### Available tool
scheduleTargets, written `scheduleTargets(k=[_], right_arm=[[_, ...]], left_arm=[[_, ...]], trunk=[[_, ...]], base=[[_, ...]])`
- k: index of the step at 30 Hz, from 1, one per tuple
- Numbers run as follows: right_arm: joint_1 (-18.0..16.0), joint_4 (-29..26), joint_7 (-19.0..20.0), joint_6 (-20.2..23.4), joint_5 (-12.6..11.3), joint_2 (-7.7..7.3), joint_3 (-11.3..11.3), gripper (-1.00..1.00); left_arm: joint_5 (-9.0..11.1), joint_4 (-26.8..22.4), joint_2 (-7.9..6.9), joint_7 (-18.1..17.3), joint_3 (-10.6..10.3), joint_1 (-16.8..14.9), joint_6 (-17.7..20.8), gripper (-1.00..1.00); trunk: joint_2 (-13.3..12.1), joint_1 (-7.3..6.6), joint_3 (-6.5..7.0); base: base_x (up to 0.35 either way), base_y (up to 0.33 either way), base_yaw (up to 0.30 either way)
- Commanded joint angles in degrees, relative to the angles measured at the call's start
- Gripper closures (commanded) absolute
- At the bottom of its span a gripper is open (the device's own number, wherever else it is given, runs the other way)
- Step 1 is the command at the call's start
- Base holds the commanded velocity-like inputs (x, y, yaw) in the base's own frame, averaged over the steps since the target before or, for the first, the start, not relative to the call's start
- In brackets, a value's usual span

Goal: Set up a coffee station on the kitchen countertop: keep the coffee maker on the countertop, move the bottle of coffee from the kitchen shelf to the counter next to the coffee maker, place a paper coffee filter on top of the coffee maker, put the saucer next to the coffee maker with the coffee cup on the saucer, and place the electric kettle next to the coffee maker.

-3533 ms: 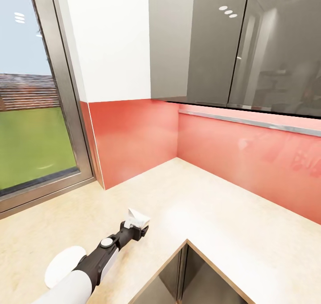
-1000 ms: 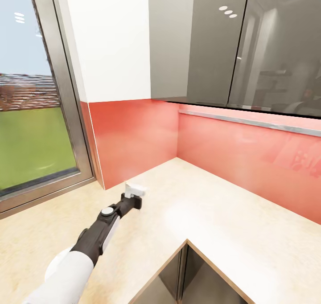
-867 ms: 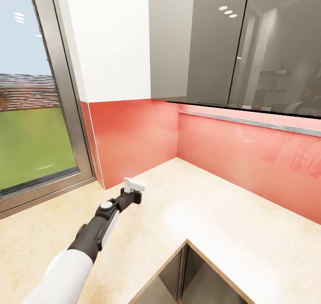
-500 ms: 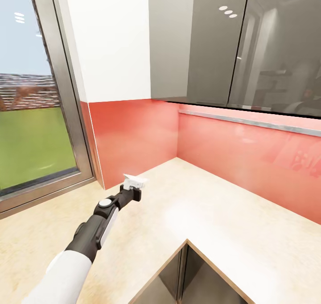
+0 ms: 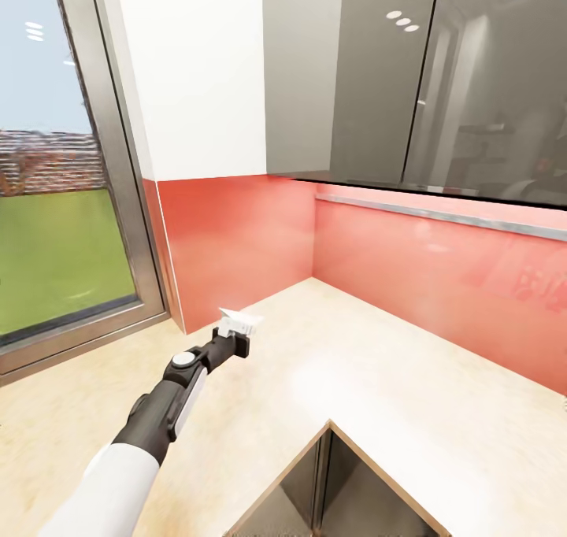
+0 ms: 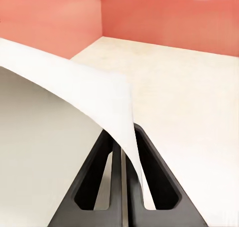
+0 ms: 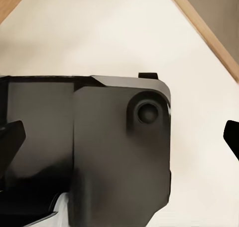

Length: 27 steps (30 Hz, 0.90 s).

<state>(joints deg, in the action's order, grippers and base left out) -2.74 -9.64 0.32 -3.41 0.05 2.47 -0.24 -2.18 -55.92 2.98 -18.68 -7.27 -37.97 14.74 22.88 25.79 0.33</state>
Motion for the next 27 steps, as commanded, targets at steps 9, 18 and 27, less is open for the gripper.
scheduleTargets(k=[9,18,27], right_arm=[[0.0,0.0,0.0,-0.2,0.0,-0.09,0.0,-1.00],[0.0,0.1,0.0,-0.2,0.0,-0.09,0.0,-1.00],[0.0,0.1,0.0,-0.2,0.0,-0.09,0.0,-1.00]], left_arm=[[-0.4,-0.1,0.00,-0.3,0.5,0.0,-0.4,1.00],[-0.4,-0.1,0.00,-0.3,0.5,0.0,-0.4,1.00],[-0.4,-2.2,0.07,-0.1,0.4,0.0,-0.1,1.00]], trunk=[[0.0,0.00,0.08],[0.0,0.00,0.37],[0.0,0.00,0.68]], base=[[-0.300,0.000,0.108],[-0.337,0.000,0.250],[-0.338,-0.092,0.255]])
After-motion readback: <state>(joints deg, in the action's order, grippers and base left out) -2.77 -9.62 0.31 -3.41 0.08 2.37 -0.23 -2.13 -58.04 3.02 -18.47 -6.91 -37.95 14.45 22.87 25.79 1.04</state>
